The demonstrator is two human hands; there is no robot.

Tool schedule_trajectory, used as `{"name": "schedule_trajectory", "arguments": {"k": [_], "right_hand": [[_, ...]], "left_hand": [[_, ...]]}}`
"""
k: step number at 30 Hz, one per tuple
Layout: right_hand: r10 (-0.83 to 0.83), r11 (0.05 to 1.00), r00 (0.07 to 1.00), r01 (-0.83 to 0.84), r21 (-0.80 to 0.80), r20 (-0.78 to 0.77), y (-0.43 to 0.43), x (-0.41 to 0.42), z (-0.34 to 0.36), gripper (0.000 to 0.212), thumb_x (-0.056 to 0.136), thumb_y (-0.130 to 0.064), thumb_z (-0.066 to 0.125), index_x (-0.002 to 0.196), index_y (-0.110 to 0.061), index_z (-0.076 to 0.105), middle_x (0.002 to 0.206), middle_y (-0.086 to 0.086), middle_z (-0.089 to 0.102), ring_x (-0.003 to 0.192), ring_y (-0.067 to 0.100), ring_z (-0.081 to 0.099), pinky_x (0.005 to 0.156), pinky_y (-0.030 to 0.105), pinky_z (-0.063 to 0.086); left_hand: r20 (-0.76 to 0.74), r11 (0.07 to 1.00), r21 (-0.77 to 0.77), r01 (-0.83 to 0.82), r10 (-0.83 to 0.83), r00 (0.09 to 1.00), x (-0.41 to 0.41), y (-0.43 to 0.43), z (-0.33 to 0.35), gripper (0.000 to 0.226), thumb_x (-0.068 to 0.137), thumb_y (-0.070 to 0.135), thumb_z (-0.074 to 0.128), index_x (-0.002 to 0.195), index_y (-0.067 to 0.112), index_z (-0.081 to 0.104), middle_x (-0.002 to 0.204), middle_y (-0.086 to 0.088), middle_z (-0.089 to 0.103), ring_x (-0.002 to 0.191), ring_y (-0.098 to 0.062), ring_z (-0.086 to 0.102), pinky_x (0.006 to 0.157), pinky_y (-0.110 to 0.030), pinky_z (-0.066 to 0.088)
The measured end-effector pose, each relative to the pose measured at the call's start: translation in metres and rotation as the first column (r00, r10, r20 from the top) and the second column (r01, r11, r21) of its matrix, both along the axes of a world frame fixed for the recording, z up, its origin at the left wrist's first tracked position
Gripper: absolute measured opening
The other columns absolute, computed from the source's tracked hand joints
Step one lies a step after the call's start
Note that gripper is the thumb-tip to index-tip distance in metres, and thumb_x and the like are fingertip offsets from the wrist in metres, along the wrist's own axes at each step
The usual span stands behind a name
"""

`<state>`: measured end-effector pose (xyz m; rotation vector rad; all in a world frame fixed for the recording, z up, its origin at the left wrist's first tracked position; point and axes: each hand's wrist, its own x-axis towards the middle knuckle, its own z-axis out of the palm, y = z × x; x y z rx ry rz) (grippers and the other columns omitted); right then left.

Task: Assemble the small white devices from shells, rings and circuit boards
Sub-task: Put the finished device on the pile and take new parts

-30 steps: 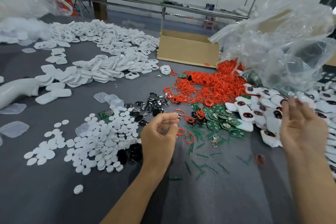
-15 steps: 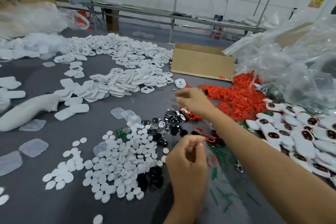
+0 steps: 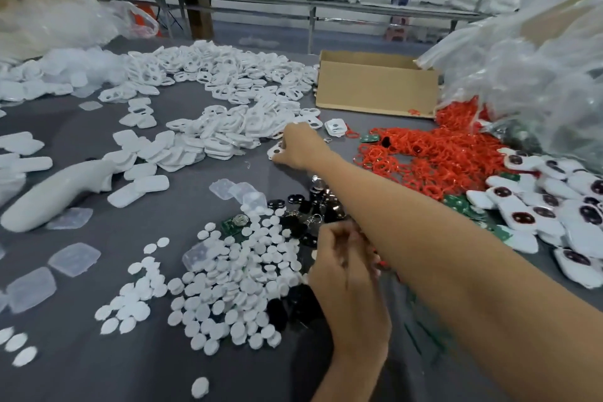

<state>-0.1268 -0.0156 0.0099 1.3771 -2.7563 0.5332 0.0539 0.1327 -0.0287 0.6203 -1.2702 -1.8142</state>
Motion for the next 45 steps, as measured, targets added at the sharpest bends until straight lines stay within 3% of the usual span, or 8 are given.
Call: {"name": "schedule_trajectory", "arguments": {"k": [4,9,13,17,23,33,38,45], "right_hand": [[0.033,0.981,0.999,-0.025,-0.192,0.036,0.064,0.024,0.023,0.033,0.074,-0.021,0.071,0.058,0.002,0.053,0.053,0.002,0.036,0.054,0.017,0.030,0.058,0.036,0.033],[0.057,0.953,0.996,-0.032,-0.301,0.073,0.181,0.068,0.031,0.030,0.072,-0.022,0.078,0.098,-0.010,0.069,0.084,-0.008,0.068,0.065,-0.002,0.058,0.070,0.013,0.045],[0.111,0.965,0.982,-0.069,-0.255,0.156,0.246,0.097,0.015,0.068,0.068,-0.015,0.078,0.127,-0.017,0.046,0.113,-0.009,0.067,0.069,-0.010,0.058,0.069,0.005,0.040],[0.159,0.923,0.961,-0.063,-0.379,0.227,0.273,0.102,0.001,0.073,0.076,-0.002,0.074,0.137,-0.019,0.038,0.131,-0.009,0.057,0.101,-0.006,0.057,0.085,0.010,0.043],[-0.190,0.896,0.980,0.201,-0.396,0.066,0.271,0.077,-0.009,0.039,0.082,0.009,0.053,0.113,-0.011,0.067,0.109,0.003,0.070,0.100,0.018,0.064,0.092,0.028,0.047],[-0.194,0.969,0.980,0.186,-0.163,-0.035,0.240,0.061,-0.029,0.010,0.086,-0.022,0.067,0.090,-0.015,0.072,0.096,0.002,0.068,0.099,0.024,0.054,0.085,0.036,0.043],[-0.132,0.895,0.974,0.196,-0.400,0.183,0.246,0.069,-0.019,0.005,0.083,-0.012,0.069,0.079,-0.010,0.070,0.079,0.002,0.069,0.077,0.020,0.061,0.077,0.037,0.048],[0.010,0.811,0.937,0.197,-0.551,0.349,0.262,0.090,-0.013,0.007,0.088,-0.006,0.063,0.081,-0.007,0.064,0.073,0.006,0.067,0.072,0.025,0.062,0.067,0.026,0.050]], "left_hand": [[-0.132,0.960,0.213,0.183,-0.157,0.979,-0.001,-0.003,0.008,0.035,0.090,0.041,0.052,0.097,0.008,0.061,0.071,-0.009,0.068,0.054,-0.019,0.062,0.046,-0.028,0.051],[-0.219,0.822,0.406,0.401,-0.338,0.915,-0.001,-0.014,0.011,0.068,0.078,0.065,0.044,0.110,0.007,0.060,0.088,-0.017,0.074,0.066,-0.025,0.072,0.053,-0.033,0.059],[0.103,0.900,0.112,0.421,-0.432,0.896,0.002,-0.008,0.010,0.028,0.099,0.028,0.053,0.089,0.006,0.068,0.081,-0.020,0.072,0.057,-0.021,0.067,0.051,-0.027,0.058],[0.153,0.887,0.040,0.461,-0.461,0.874,0.004,-0.002,0.008,0.016,0.099,0.009,0.053,0.098,-0.003,0.063,0.087,-0.026,0.071,0.058,-0.020,0.067,0.050,-0.024,0.056],[0.148,0.936,0.016,0.352,-0.350,0.925,0.000,-0.009,0.004,0.011,0.099,0.009,0.053,0.100,0.006,0.064,0.074,-0.013,0.074,0.062,-0.022,0.072,0.053,-0.021,0.056],[0.048,0.939,0.056,0.338,-0.341,0.939,0.001,-0.012,-0.001,0.015,0.093,-0.002,0.060,0.105,0.005,0.064,0.084,-0.009,0.076,0.075,-0.028,0.075,0.056,-0.025,0.058],[0.028,0.928,0.006,0.372,-0.372,0.928,-0.001,-0.013,-0.003,0.056,0.091,-0.006,0.056,0.133,0.031,0.051,0.088,-0.007,0.077,0.075,-0.030,0.074,0.057,-0.028,0.058],[0.111,0.932,-0.182,0.313,-0.296,0.949,-0.001,-0.004,-0.004,0.032,0.091,0.004,0.063,0.114,0.026,0.070,0.098,-0.003,0.075,0.066,-0.023,0.074,0.055,-0.028,0.058]]}}
